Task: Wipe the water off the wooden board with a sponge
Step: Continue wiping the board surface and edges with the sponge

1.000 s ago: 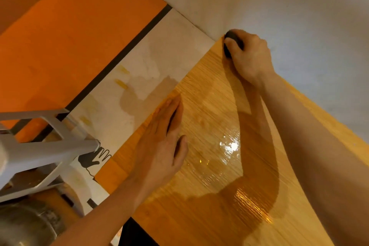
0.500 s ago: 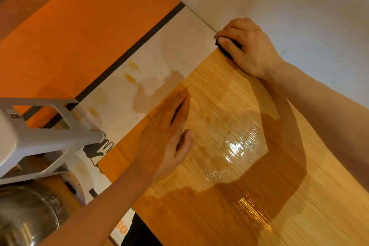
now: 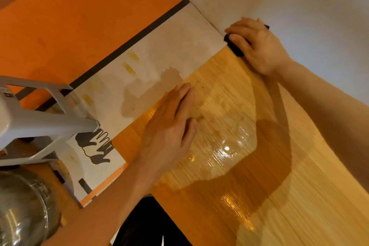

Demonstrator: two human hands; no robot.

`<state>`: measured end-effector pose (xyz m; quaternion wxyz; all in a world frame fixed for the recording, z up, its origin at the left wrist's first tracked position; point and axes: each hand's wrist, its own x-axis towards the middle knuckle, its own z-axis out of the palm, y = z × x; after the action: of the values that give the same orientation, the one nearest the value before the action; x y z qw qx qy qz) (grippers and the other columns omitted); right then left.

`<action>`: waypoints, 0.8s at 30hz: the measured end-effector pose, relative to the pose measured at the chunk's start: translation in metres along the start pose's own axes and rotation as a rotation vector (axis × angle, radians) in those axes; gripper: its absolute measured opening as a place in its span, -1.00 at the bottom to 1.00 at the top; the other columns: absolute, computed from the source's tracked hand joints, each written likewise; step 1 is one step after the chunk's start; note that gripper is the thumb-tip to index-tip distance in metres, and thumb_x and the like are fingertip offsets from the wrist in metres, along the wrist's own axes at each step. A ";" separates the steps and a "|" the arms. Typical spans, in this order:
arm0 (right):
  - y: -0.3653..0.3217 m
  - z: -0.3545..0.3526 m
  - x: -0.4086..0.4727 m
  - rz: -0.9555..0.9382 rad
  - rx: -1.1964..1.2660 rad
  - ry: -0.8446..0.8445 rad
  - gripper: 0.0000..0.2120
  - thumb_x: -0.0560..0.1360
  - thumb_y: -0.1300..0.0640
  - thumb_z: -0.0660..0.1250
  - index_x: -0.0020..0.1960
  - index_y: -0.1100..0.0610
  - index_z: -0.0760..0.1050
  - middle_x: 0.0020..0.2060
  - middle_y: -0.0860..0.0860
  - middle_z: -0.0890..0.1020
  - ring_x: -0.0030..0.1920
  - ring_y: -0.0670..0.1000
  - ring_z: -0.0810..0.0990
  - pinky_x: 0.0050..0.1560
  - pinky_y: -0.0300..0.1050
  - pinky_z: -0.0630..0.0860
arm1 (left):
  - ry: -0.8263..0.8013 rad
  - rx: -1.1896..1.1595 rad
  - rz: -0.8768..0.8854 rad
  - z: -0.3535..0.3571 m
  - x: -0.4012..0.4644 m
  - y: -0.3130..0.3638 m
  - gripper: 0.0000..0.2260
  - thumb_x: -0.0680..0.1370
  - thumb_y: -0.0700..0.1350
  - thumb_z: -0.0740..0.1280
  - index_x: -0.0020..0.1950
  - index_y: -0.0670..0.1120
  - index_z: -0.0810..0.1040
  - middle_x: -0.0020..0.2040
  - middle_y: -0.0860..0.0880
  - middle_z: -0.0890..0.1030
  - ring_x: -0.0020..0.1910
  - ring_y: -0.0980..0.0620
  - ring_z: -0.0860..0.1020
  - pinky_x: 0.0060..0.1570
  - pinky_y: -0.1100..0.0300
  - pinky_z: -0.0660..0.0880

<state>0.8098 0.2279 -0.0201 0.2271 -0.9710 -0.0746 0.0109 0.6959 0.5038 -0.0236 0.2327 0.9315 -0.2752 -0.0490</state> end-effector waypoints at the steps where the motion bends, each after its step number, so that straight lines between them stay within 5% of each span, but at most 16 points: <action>1: -0.002 0.001 0.000 0.066 0.007 0.020 -0.65 0.68 0.03 0.07 0.27 0.14 0.53 0.27 0.07 0.53 0.41 0.13 0.35 0.49 0.13 0.10 | 0.002 0.010 -0.033 -0.003 -0.010 -0.003 -0.50 0.69 -0.06 0.17 0.61 -0.22 0.24 0.60 -0.13 0.27 0.60 -0.03 0.21 0.61 0.14 0.06; 5: -0.056 0.028 -0.014 -0.003 -0.092 0.052 -0.63 0.66 0.04 0.02 0.06 0.09 0.59 0.04 0.04 0.60 0.09 0.11 0.50 0.28 -0.01 0.23 | -0.027 0.069 -0.110 -0.007 -0.041 -0.023 -0.48 0.70 0.00 0.07 0.63 -0.17 0.19 0.62 -0.10 0.21 0.60 0.05 0.13 0.57 0.03 0.16; 8: -0.110 0.063 -0.034 -0.162 -0.136 -0.001 -0.59 0.64 -0.02 -0.03 0.04 0.06 0.59 -0.04 0.00 0.59 0.02 0.09 0.52 0.32 0.02 0.23 | -0.036 0.075 -0.117 -0.004 -0.046 -0.027 -0.47 0.70 0.01 0.06 0.64 -0.18 0.15 0.64 -0.12 0.19 0.61 0.02 0.13 0.58 0.03 0.13; 13: -0.097 0.055 -0.039 -0.212 0.045 -0.057 -0.59 0.63 -0.04 0.09 0.32 0.13 0.51 0.25 0.07 0.57 0.32 0.04 0.43 0.44 0.04 0.15 | -0.041 0.104 -0.120 -0.002 -0.043 -0.027 -0.47 0.71 0.01 0.04 0.65 -0.18 0.13 0.64 -0.12 0.18 0.61 -0.02 0.18 0.58 0.07 0.10; 19: -0.049 0.026 -0.031 0.398 0.053 0.182 -0.58 0.68 0.03 0.06 0.51 0.09 0.27 0.54 0.05 0.20 0.56 0.10 0.05 0.55 0.14 -0.10 | -0.042 0.090 -0.112 -0.001 -0.041 -0.029 -0.47 0.70 -0.03 0.07 0.64 -0.20 0.15 0.65 -0.10 0.17 0.63 -0.02 0.15 0.61 0.08 0.06; 24: -0.129 0.071 -0.083 0.060 0.000 0.106 -0.57 0.66 0.04 0.06 0.49 0.14 0.31 0.51 0.08 0.26 0.54 0.13 0.13 0.54 0.15 -0.03 | -0.028 0.078 -0.105 -0.001 -0.042 -0.029 -0.47 0.69 -0.04 0.08 0.63 -0.21 0.16 0.65 -0.11 0.17 0.62 -0.03 0.16 0.60 0.08 0.07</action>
<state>0.7062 0.3609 -0.0275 0.2303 -0.9720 -0.0336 -0.0337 0.6753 0.5479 -0.0380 0.1894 0.9523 -0.2306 -0.0633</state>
